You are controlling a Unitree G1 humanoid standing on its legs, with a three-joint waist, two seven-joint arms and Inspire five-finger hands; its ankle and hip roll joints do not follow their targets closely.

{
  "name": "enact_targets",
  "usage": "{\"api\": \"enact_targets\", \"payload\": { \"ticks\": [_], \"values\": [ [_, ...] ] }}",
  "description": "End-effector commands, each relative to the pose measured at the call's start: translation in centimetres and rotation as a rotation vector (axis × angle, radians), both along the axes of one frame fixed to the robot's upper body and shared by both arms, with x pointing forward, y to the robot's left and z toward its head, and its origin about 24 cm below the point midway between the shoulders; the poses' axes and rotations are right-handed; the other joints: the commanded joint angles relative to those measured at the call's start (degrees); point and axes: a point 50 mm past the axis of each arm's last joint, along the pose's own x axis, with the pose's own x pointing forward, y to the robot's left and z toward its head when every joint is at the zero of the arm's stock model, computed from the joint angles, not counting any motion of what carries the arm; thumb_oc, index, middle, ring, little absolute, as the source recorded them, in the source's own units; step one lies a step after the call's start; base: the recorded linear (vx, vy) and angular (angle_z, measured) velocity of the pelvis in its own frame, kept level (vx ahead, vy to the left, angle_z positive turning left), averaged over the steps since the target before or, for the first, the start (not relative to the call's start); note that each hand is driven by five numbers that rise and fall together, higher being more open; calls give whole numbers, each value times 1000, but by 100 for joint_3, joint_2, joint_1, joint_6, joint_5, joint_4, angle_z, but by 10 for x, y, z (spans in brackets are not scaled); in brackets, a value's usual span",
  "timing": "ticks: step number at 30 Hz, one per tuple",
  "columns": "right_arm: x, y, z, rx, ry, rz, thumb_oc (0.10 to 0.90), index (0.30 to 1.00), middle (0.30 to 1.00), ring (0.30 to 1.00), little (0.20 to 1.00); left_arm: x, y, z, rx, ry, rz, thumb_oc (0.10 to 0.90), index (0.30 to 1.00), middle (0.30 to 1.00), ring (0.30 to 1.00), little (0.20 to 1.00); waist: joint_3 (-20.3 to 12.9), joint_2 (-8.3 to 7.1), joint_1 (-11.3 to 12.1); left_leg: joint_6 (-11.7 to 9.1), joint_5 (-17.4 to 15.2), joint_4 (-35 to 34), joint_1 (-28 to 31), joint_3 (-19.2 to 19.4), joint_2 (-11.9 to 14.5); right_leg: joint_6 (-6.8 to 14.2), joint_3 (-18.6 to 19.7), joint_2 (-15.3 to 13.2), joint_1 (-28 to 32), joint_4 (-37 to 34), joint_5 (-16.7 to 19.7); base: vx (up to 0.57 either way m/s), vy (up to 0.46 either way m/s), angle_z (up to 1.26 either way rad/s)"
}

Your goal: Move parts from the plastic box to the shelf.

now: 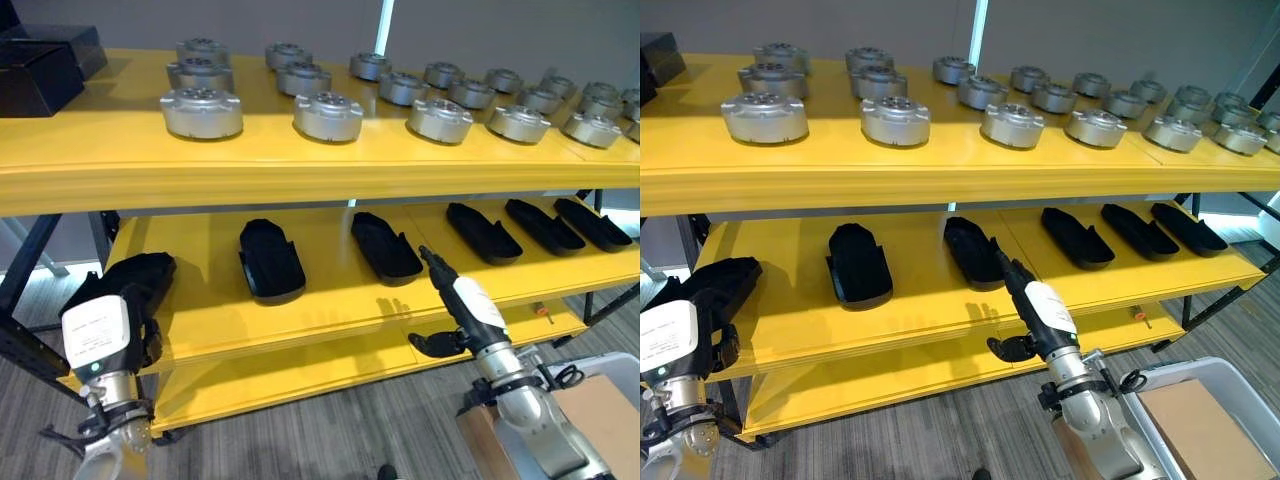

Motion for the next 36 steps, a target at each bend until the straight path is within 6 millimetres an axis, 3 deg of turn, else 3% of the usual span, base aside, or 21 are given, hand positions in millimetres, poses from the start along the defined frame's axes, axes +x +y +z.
{"api": "enact_targets", "payload": {
  "ticks": [1, 14, 20, 21, 24, 36],
  "values": [
    [13, 9, 49, 26, -229, 78, 900, 1000, 1000, 1000, 1000, 29, 14, 42, 132, -124, 20, 400, 300, 300, 300, 300, 124, -24, -97, 180, -259, -53, 307, 75, 103, 236, -178, -410, 352, 710, -770, 0, 0, 0],
    [5, 12, 42, 45, -182, 105, 900, 1000, 1000, 1000, 1000, 45, 24, 25, -25, -77, 132, 400, 300, 300, 300, 300, 50, -104, -288, 151, -256, -53, 210, 224, 132, 273, -53, -358, 195, 572, -637, 0, -14, -4],
    [2, 13, 39, 50, -169, 110, 900, 1000, 1000, 1000, 1000, 46, 27, 18, -89, -75, 171, 400, 300, 300, 300, 300, 19, -149, -326, 144, -260, -53, 188, 276, 128, 277, -6, -343, 146, 536, -598, 4, -5, -3],
    [2, 13, 38, 52, -165, 108, 900, 1000, 1000, 1000, 1000, 43, 29, 9, -119, -54, 197, 400, 300, 300, 300, 300, 7, -166, -338, 141, -263, -53, 186, 290, 129, 279, 5, -339, 138, 515, -589, 0, 0, 0],
    [1, 12, 38, 53, -163, 106, 900, 1000, 1000, 1000, 1000, 46, 29, 14, -117, -66, 191, 400, 300, 300, 300, 300, -7, -175, -341, 143, -274, -53, 179, 301, 131, 282, 25, -332, 128, 493, -576, 13, -8, -4],
    [-1, 15, 34, 67, -139, 122, 900, 1000, 1000, 1000, 1000, 49, 29, 1, -158, -16, 206, 400, 300, 300, 300, 300, 22, -247, -409, 140, -276, -53, 150, 406, 125, 300, 116, -295, 48, 432, -516, 2, -3, -4]
  ]
}}
